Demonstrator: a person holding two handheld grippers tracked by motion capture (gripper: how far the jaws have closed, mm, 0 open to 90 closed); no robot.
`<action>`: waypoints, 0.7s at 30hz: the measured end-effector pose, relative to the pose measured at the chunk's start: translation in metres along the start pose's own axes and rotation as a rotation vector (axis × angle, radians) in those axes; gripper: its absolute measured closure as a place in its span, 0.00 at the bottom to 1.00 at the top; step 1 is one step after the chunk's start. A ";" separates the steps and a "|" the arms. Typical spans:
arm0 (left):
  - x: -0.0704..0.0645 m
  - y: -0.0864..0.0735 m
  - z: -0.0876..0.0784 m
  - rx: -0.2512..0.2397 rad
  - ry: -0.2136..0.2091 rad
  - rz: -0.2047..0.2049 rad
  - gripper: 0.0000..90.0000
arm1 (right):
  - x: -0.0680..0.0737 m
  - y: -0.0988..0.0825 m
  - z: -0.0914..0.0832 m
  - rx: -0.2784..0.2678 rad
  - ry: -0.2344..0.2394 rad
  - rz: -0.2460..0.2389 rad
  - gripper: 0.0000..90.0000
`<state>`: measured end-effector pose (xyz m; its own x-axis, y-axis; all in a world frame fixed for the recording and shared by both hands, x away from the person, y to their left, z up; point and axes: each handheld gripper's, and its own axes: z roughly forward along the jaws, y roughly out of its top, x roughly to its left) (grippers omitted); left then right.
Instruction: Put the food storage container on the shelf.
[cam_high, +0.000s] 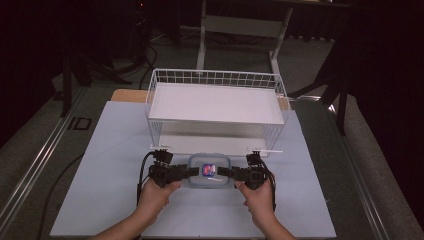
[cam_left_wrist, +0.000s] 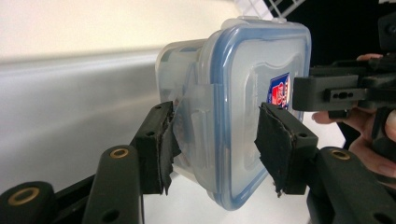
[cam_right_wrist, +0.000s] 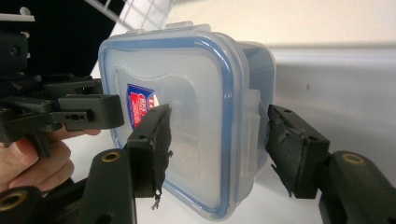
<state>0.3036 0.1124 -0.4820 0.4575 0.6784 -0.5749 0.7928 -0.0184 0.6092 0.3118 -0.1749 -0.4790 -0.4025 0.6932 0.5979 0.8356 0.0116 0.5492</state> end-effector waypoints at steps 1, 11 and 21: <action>0.001 0.003 0.001 -0.006 0.001 0.004 0.54 | -0.001 0.003 0.001 -0.006 0.001 0.002 0.47; 0.015 0.014 0.019 -0.063 0.006 0.001 0.54 | -0.017 0.022 0.013 -0.041 -0.006 -0.024 0.46; 0.030 0.025 0.038 -0.117 -0.002 0.012 0.54 | -0.033 0.034 0.024 -0.080 -0.017 -0.028 0.46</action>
<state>0.3520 0.1039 -0.5048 0.4675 0.6770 -0.5684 0.7352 0.0592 0.6753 0.3622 -0.1803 -0.4943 -0.4180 0.7059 0.5718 0.7913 -0.0262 0.6108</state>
